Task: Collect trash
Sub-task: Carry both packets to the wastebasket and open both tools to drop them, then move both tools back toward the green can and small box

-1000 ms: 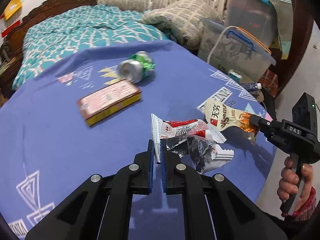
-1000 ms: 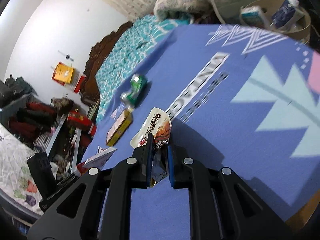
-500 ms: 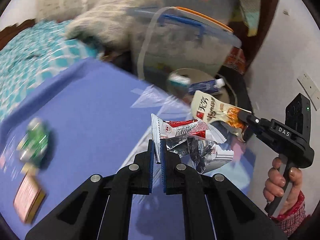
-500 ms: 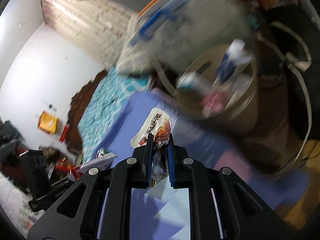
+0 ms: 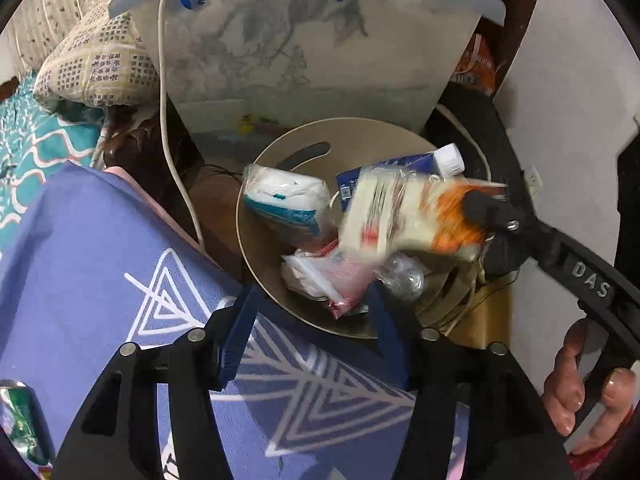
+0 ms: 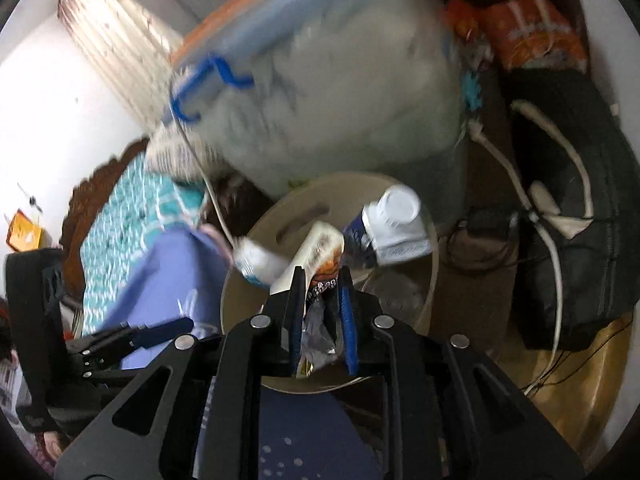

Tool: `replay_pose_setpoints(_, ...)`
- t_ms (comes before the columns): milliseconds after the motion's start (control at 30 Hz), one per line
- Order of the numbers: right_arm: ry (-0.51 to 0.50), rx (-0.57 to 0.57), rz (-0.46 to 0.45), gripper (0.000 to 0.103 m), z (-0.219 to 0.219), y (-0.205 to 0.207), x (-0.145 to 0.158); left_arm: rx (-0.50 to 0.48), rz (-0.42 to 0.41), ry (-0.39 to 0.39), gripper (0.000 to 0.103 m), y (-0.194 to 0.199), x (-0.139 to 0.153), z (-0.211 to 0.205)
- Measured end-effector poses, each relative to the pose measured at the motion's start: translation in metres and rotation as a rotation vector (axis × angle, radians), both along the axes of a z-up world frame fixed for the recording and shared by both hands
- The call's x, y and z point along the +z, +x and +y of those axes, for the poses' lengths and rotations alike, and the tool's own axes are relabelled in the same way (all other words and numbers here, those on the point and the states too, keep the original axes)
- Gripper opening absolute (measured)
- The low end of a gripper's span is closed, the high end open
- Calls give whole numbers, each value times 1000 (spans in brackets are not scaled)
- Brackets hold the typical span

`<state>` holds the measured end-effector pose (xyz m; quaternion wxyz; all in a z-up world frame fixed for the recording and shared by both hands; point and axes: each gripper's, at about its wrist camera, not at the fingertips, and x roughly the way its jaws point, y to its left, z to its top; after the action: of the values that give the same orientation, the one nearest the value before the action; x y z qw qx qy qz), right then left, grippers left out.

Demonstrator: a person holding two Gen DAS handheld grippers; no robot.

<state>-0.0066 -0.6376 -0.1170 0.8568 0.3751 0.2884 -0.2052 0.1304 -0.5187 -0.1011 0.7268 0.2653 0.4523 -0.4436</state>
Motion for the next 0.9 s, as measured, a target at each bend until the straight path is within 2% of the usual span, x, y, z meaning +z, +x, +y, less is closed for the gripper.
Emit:
replay_pose_setpoints(33, -1, 8, -2, 23, 3, 0, -1, 1, 5, -10, 53, -1, 3, 4)
replay_pose_setpoints(67, -10, 11, -9, 35, 8, -1, 2, 1, 9, -28, 53, -2, 7, 10)
replay_pose_setpoints(100, -27, 8, -15, 68, 12, -3, 4, -1, 8, -55, 54, -3, 14, 19)
replay_pose_setpoints(133, -66, -12, -29, 82, 20, -8, 9, 2, 0, -71, 54, -6, 20, 29)
replay_pose_setpoints(167, -98, -24, -40, 84, 25, -13, 14, 7, -5, -85, 54, -6, 26, 38)
replay_pose_setpoints(267, -137, -5, -65, 79, 49, -23, 33, 38, -5, -147, 54, -12, 45, 82)
replay_pose_setpoints(367, -153, 5, -109, 79, 83, -33, 49, 94, -30, -181, 54, -17, 54, 130)
replay_pose_setpoints(433, -162, 1, -129, 79, 108, -40, 53, 137, -45, -191, 54, -21, 58, 160)
replay_pose_setpoints(600, -107, -27, -179, 79, 173, -63, 52, 245, -122, -189, 54, -36, 61, 242)
replay_pose_setpoints(700, -85, -14, -178, 79, 214, -73, 49, 309, -150, -198, 54, -46, 65, 291)
replay_pose_setpoints(900, -76, 79, -117, 80, 290, -71, 43, 405, -185, -219, 55, -60, 67, 375)
